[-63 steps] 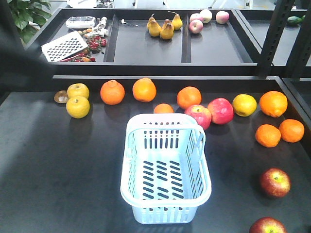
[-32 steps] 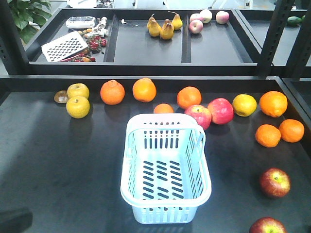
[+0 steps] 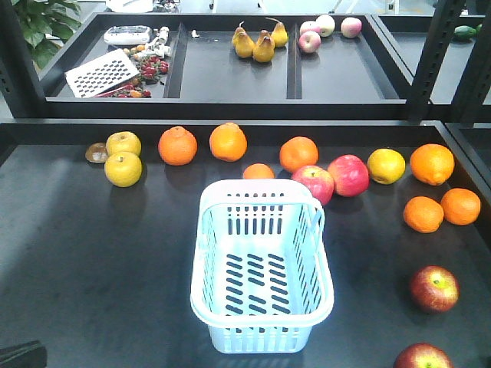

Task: Pick three apples into basket with both arms
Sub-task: 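Release the basket handle and withdraw the left gripper, then reach the right gripper down and grasp the red apple nearest it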

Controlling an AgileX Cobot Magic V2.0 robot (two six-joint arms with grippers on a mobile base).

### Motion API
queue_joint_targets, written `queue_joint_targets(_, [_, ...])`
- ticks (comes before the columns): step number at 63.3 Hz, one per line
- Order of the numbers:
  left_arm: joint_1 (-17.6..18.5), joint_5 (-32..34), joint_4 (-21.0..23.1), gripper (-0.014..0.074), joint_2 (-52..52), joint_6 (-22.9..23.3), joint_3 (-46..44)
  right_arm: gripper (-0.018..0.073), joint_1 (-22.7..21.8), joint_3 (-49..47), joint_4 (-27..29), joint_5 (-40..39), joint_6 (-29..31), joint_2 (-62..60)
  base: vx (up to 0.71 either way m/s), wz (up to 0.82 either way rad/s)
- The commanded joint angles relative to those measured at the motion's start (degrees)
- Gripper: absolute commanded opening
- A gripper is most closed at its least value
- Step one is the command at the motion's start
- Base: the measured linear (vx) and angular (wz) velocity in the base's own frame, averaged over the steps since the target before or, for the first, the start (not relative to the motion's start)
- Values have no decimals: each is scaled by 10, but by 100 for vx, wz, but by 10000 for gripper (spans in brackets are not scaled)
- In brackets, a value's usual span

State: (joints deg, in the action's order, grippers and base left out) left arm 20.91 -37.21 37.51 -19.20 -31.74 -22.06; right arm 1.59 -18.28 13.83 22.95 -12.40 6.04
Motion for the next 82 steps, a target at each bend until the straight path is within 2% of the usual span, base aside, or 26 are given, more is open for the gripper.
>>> queue_joint_targets(1, [1, 35, 22, -8, -5, 3, -14, -3, -3, -102, -30, 100, 29, 87, 0, 0])
queue_joint_targets(9, [1, 35, 22, -8, -5, 3, -14, 32, -3, -192, -67, 237, 87, 217, 0, 0])
queue_joint_targets(15, [1, 34, 22, -8, -5, 3, -14, 127, -3, -214, -66, 257, 131, 284, 0, 0])
queue_joint_targets(21, [1, 32, 22, -8, -5, 3, -14, 294, -3, -214, -65, 240, 174, 334, 0, 0])
queue_joint_targets(29, [1, 32, 22, -8, -5, 3, -14, 573, -3, -214, -51, 257, 176, 404, 0, 0])
queue_joint_targets(35, [1, 32, 22, -8, -5, 3, -14, 732, -3, -214, -52, 267, 176, 471, 0, 0])
queue_joint_targets(56, [1, 29, 21, -8, -5, 3, -14, 694, -3, -214, -63, 241, 175, 649, 0, 0])
queue_joint_targets(82, [1, 26, 21, -8, -5, 3, -14, 669, -3, -214, -67, 197, 164, 796, 0, 0])
